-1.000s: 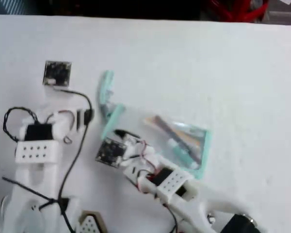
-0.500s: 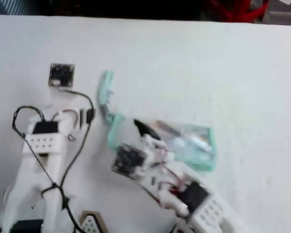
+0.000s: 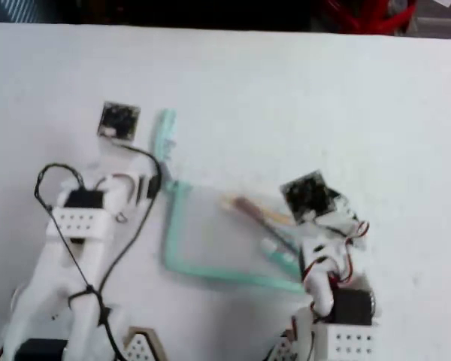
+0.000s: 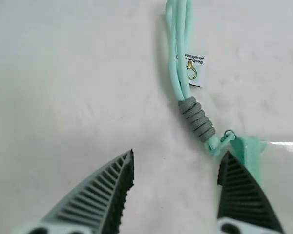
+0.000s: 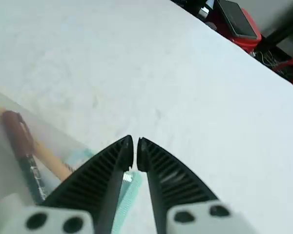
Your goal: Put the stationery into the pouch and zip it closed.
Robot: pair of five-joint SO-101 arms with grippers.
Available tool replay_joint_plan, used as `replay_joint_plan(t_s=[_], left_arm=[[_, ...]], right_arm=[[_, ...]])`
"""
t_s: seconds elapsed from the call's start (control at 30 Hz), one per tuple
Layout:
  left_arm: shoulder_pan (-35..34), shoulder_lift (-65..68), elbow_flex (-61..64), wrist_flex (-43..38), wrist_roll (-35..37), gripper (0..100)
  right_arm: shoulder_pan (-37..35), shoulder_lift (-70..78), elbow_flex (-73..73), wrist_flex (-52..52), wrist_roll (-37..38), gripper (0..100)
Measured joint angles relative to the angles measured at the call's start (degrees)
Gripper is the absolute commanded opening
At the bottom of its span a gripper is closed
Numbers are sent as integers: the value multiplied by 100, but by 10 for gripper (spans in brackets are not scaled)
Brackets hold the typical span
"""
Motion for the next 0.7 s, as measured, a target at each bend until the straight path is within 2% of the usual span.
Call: replay_joint_plan(t_s=[0.17, 0.3, 0.43, 0.57, 0.7], left_arm=[[44, 281, 0, 0, -79, 278], [44, 1240, -369, 26, -88, 247], [44, 2303, -1248, 695, -88, 196], [44, 2699, -1635, 993, -88, 203], [62, 2725, -1670, 1020, -88, 229]], right_arm=[[633, 1609, -35, -580, 44, 18], [905, 3138, -571, -642, 44, 18], [1081, 4633, -1275, -545, 44, 18], [985, 5873, -1776, -387, 88, 18], [448, 6716, -2242, -264, 536, 18]])
